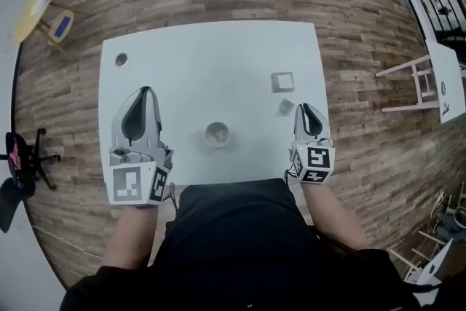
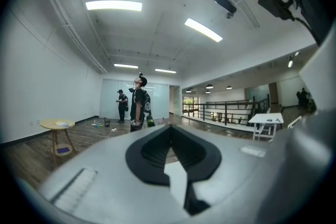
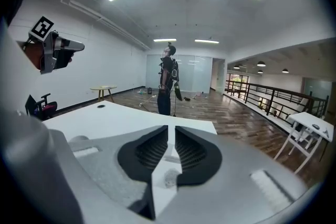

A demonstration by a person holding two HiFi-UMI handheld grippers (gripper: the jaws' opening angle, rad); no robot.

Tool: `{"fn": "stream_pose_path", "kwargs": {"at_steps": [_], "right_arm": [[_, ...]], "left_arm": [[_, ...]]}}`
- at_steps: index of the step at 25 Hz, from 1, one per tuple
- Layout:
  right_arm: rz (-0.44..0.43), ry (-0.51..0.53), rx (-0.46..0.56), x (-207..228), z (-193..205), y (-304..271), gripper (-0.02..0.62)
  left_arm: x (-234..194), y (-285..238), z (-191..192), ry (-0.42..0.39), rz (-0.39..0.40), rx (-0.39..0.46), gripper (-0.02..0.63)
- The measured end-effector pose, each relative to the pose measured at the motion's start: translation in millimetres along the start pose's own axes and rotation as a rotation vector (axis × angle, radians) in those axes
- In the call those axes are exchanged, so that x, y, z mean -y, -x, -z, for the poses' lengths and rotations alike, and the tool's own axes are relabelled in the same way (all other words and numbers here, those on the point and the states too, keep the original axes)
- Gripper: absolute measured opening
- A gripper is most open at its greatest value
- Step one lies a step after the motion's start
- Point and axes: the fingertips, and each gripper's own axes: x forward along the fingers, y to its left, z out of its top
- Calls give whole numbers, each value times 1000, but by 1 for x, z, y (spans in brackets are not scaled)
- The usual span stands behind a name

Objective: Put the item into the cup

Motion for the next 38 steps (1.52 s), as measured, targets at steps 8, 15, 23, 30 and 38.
{"fn": "stream_pose_path", "kwargs": {"at_steps": [8, 15, 23, 30, 38], "right_arm": [[-47, 32, -87, -14, 31, -15, 83], [-54, 21, -159, -23, 60, -22, 103], [-62, 6, -203, -20, 81, -26, 137], [-93, 4, -241, -25, 93, -31, 158], [-112, 8, -273, -25, 104, -41, 178]], "left_arm": [[5, -5, 23, -7, 29, -72, 6], [12, -12, 26, -35, 71, -99, 6], [29, -14, 34, -50, 111, -128, 6], [29, -16, 42, -44, 104, -163, 6], [30, -14, 51, -38, 87, -192, 6]]}}
